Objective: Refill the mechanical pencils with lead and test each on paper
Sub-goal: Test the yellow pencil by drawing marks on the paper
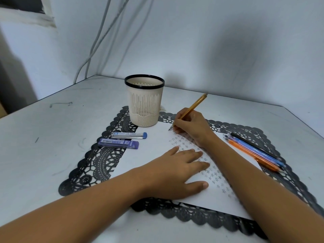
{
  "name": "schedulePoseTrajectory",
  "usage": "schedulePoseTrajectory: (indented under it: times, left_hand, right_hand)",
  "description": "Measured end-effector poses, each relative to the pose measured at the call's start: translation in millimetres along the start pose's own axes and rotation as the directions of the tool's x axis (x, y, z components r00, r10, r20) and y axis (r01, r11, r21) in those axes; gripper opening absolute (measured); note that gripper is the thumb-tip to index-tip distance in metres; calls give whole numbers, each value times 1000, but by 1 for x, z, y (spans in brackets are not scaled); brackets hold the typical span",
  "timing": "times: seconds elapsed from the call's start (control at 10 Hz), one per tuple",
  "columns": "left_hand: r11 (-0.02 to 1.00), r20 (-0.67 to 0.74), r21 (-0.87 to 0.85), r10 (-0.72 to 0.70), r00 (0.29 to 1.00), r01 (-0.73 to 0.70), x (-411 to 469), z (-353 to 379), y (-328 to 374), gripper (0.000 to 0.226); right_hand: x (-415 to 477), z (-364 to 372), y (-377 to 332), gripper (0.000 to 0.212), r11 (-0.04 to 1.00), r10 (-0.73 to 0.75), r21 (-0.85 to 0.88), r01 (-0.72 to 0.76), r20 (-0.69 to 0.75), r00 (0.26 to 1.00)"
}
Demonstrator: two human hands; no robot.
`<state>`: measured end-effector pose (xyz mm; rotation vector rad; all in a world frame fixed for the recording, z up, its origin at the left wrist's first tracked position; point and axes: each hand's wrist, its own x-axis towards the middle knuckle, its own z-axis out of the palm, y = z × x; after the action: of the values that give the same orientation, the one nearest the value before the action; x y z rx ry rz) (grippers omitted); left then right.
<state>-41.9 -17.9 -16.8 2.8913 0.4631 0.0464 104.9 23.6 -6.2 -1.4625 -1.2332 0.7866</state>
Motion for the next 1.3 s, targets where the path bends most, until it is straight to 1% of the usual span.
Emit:
schedulePoseTrajectory:
  times: [0.1,0.2,0.3,0.4,0.5,0.6,0.9,1.1,1.2,1.3]
  left_hand:
    - [1000,4,2,1,1000,-1,0,-1,0,56]
    - [1000,7,1,1,1000,-1,0,-1,0,56]
    - [1000,-1,1,-1,1000,1,0,0,0,56]
    - [1000,-2,-2,-2,1000,2,0,0,0,56]
    - [1000,3,2,-5,1000,5,0,-2,0,56]
    - [1000,10,1,-5,1000,5,-1,-2,0,56]
    - [1000,11,0,-4,1000,5,0,-1,1,56]
    - [1000,16,2,-5,1000,5,0,-1,0,56]
    - [1000,19,1,-3,1000,3,0,-1,1,56]
    - [1000,18,3,-3,1000,3,0,-1,0,56]
  right_hand:
    - [1,1,1,8,1000,-14,-24,13,-49,999]
    - [1,1,2,10,1000,-16,-4,16,-74,997]
    - [0,0,0,7,1000,-5,3,5,-26,1000]
    - [0,0,-1,6,1000,-3,27,3,-23,1000]
    - [0,-2,0,6,988,15,155,3,-115,993]
    - [2,-3,3,5,990,21,139,-1,-141,990]
    - [4,-1,4,10,998,-33,-63,26,-114,993]
    - [3,0,4,8,1000,-21,4,21,-113,993]
    - [3,1,3,9,997,-44,-68,35,-133,990]
    - [2,0,3,8,995,-53,-94,41,-131,990]
